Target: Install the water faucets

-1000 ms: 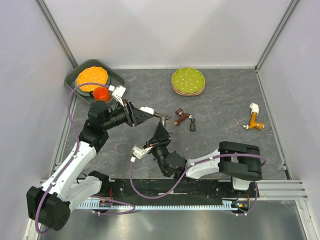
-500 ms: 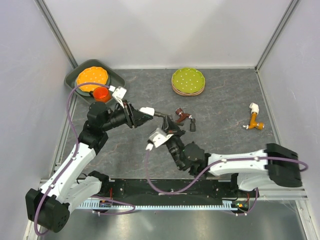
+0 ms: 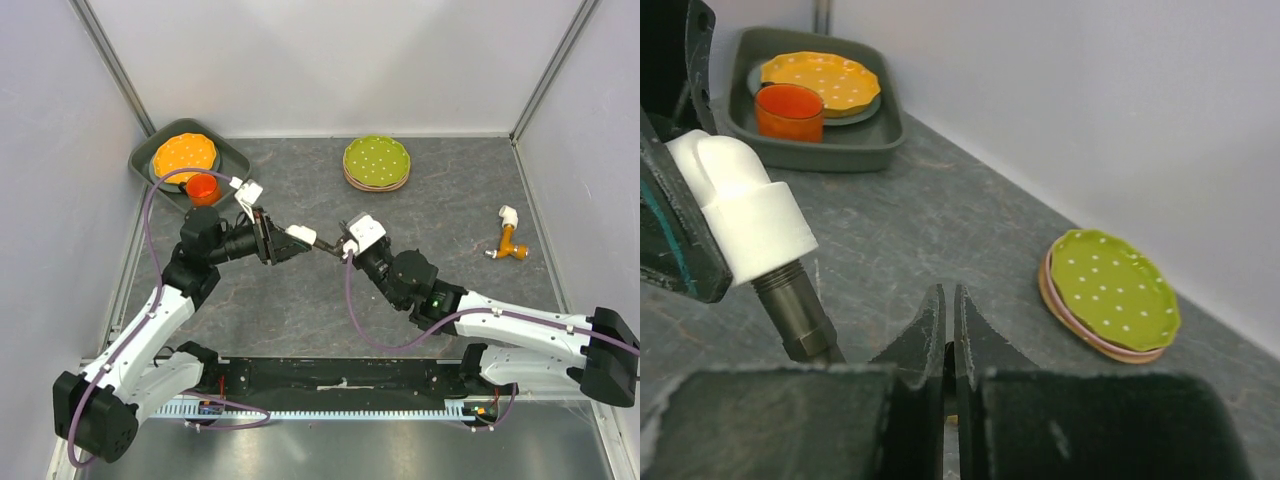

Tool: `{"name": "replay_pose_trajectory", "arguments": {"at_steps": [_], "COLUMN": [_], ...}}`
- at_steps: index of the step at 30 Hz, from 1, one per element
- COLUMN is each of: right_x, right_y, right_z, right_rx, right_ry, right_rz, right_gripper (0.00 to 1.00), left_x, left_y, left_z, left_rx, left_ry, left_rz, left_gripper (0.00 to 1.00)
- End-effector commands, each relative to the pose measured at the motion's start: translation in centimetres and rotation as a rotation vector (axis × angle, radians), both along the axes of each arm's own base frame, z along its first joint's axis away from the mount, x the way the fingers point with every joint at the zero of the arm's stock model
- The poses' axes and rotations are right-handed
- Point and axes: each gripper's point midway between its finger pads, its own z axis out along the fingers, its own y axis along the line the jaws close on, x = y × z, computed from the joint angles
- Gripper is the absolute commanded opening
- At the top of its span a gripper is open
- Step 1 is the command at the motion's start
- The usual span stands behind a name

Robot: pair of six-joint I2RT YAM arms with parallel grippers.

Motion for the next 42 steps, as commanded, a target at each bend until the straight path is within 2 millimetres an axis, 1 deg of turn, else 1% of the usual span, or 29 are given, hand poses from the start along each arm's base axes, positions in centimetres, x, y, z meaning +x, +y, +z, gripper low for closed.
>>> {"name": "replay_pose_trajectory", "arguments": {"at_steps": [1, 3, 4, 6, 7, 9, 10, 11, 12, 13, 14, 16, 17, 18, 21, 24, 26, 29, 30, 32, 33, 34, 35, 36, 37, 38, 40, 41, 42], "right_x": [1.6, 1.8, 1.9, 2.2, 2.5, 2.7, 3.1, 2.9, 3.1, 3.7, 3.4, 3.9, 3.6, 3.6, 2.8, 2.6, 2.6, 2.6, 2.6, 2.1, 2.0, 2.5, 2.8, 3.1, 3.3, 4.1, 3.9, 3.8, 3.3], "right_y": [-1.7, -1.3, -0.9, -0.7, -0.5, -0.2, -0.3, 0.3, 0.4, 0.3, 0.8, 1.1, 1.6, 2.2, 3.8, 4.2, 3.8, 2.7, 2.0, 1.5, 0.9, 0.1, -0.6, -1.7, -2.4, -3.9, -5.1, -5.4, -5.9], "right_z": [0.6, 0.2, 0.3, -0.4, -0.8, -1.3, -1.8, -2.3, -2.6, -3.3, -3.5, -4.4, -4.8, -5.2, -6.4, -6.8, -6.3, -4.5, -3.4, -2.6, -1.7, -1.4, -1.7, -1.1, -1.0, -1.3, -0.6, -1.2, -0.4], "right_rx": [0.095, 0.088, 0.105, 0.097, 0.104, 0.108, 0.106, 0.119, 0.122, 0.121, 0.139, 0.14, 0.134, 0.125, 0.099, 0.101, 0.108, 0.135, 0.154, 0.156, 0.167, 0.17, 0.167, 0.177, 0.17, 0.168, 0.16, 0.133, 0.149], "right_ry": [0.108, 0.137, 0.157, 0.19, 0.214, 0.246, 0.263, 0.294, 0.31, 0.332, 0.362, 0.4, 0.425, 0.444, 0.51, 0.537, 0.524, 0.487, 0.463, 0.441, 0.416, 0.391, 0.383, 0.354, 0.332, 0.316, 0.272, 0.258, 0.229], "right_rz": [-0.021, 0.007, 0.035, 0.056, 0.072, 0.098, 0.098, 0.137, 0.145, 0.144, 0.181, 0.198, 0.229, 0.254, 0.332, 0.353, 0.347, 0.339, 0.338, 0.352, 0.345, 0.296, 0.257, 0.21, 0.179, 0.091, 0.063, 0.056, 0.06], "right_gripper": [0.0, 0.02, 0.05, 0.08, 0.11, 0.16, 0.22, 0.25, 0.29, 0.36, 0.38, 0.46, 0.49, 0.55, 0.64, 0.69, 0.72, 0.77, 0.78, 0.81, 0.83, 0.84, 0.85, 0.9, 0.91, 0.91, 0.92, 0.93, 0.92], "left_x": [-1.3, -1.9, -2.5, -3.1, -3.7, -4.2, -4.6, -4.8, -5.0, -5.3, -5.5, -5.6, -5.7, -5.5, -5.6, -5.3, -5.1, -4.4, -4.0, -3.6, -3.4, -3.3, -3.2, -3.0, -2.8, -2.7, -2.1, -1.9, -1.4], "left_y": [0.0, -0.1, -0.3, -0.3, -0.3, -0.3, -0.2, -0.2, -0.2, -0.2, -0.2, -0.1, -0.1, -0.1, -0.1, -0.1, -0.1, 0.0, 0.0, 0.1, 0.2, 0.2, 0.2, 0.3, 0.3, 0.3, 0.4, 0.4, 0.4], "left_z": [3.0, 3.1, 3.6, 3.8, 4.5, 4.7, 4.8, 5.3, 5.2, 5.4, 5.8, 5.7, 5.8, 5.7, 5.9, 5.7, 5.7, 5.6, 5.6, 5.2, 5.3, 5.3, 5.2, 5.2, 4.9, 4.9, 4.7, 4.4, 4.2], "left_rx": [-0.073, -0.091, -0.106, -0.127, -0.144, -0.16, -0.165, -0.179, -0.184, -0.193, -0.202, -0.207, -0.209, -0.209, -0.22, -0.222, -0.219, -0.214, -0.211, -0.195, -0.196, -0.197, -0.197, -0.197, -0.191, -0.189, -0.184, -0.177, -0.171], "left_ry": [-0.153, -0.163, -0.198, -0.204, -0.247, -0.258, -0.27, -0.295, -0.297, -0.299, -0.326, -0.324, -0.333, -0.329, -0.335, -0.323, -0.326, -0.313, -0.308, -0.298, -0.299, -0.296, -0.292, -0.289, -0.273, -0.27, -0.253, -0.228, -0.212], "left_rz": [-0.097, -0.13, -0.164, -0.191, -0.214, -0.232, -0.246, -0.256, -0.263, -0.271, -0.276, -0.279, -0.278, -0.275, -0.274, -0.257, -0.245, -0.205, -0.181, -0.157, -0.142, -0.134, -0.13, -0.114, -0.107, -0.099, -0.07, -0.06, -0.038], "left_gripper": [0.02, 0.02, 0.02, 0.02, 0.02, 0.02, 0.02, 0.02, 0.02, 0.02, 0.02, 0.02, 0.02, 0.02, 0.02, 0.02, 0.02, 0.02, 0.02, 0.02, 0.02, 0.02, 0.02, 0.02, 0.02, 0.02, 0.02, 0.02, 0.02]}}
